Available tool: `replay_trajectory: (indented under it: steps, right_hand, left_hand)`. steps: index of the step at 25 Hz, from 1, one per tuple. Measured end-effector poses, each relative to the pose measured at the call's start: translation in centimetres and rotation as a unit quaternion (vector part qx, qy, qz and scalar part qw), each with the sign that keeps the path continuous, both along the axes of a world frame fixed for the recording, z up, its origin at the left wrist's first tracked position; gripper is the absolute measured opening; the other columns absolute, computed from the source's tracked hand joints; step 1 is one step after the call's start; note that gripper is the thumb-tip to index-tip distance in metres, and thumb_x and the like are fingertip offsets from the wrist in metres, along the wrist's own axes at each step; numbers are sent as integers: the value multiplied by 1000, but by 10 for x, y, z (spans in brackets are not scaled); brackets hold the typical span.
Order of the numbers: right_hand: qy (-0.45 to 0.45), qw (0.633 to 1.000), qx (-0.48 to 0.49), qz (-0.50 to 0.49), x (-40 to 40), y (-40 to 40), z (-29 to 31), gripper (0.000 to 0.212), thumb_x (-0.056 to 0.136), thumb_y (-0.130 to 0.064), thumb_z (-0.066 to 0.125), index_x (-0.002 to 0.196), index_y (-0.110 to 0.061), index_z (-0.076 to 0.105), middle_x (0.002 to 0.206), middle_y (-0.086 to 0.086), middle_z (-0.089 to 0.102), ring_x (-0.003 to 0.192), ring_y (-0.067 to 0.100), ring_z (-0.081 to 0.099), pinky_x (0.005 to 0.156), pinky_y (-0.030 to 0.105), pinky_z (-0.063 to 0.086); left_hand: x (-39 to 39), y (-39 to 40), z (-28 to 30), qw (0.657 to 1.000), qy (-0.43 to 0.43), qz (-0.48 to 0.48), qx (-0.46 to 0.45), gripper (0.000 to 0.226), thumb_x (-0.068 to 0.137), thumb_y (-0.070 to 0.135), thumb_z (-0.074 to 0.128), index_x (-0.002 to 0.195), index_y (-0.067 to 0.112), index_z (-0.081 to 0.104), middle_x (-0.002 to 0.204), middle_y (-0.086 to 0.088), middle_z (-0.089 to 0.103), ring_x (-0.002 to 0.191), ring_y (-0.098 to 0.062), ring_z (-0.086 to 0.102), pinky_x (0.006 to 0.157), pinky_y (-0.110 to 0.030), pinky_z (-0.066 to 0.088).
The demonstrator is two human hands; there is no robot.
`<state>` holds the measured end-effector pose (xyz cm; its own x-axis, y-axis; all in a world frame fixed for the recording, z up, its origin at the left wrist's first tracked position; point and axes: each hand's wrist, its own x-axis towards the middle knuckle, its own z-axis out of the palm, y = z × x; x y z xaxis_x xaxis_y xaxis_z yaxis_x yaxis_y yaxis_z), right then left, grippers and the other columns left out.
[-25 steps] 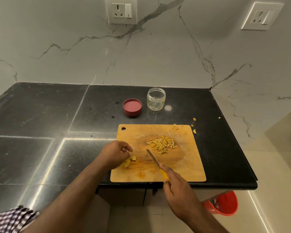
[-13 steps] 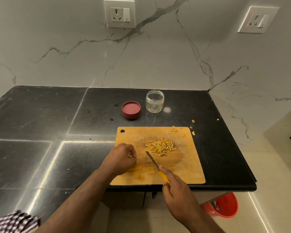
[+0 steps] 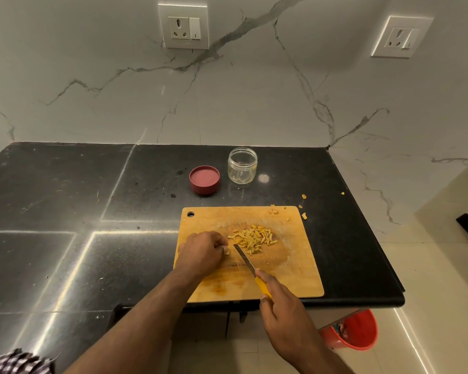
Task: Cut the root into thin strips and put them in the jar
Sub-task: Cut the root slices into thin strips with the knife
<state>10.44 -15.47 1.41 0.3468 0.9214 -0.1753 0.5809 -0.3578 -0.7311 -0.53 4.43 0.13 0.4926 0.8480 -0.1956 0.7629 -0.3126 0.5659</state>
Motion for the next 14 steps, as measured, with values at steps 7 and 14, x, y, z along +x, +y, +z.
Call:
replay_trajectory:
  steps: [7, 14]
  right_hand:
    - [-3, 1000, -9, -7, -5, 1, 0, 50, 104, -28, 39, 150, -41, 25, 141, -17, 43, 116, -4, 43, 91, 13, 35]
    - [-37, 999, -19, 31, -15, 8, 3, 53, 105, -27, 34, 154, -35, 18, 150, -14, 36, 126, -2, 38, 104, 17, 33]
  left_hand:
    - [-8, 0, -4, 999, 39, -4, 18, 24, 90, 31, 69, 114, 33, 72, 109, 16, 71, 110, -13, 59, 95, -43, 51]
    - [-4, -8, -3, 998, 43, 11, 54, 24, 90, 42, 67, 113, 35, 69, 105, 15, 70, 109, -14, 55, 93, -43, 47]
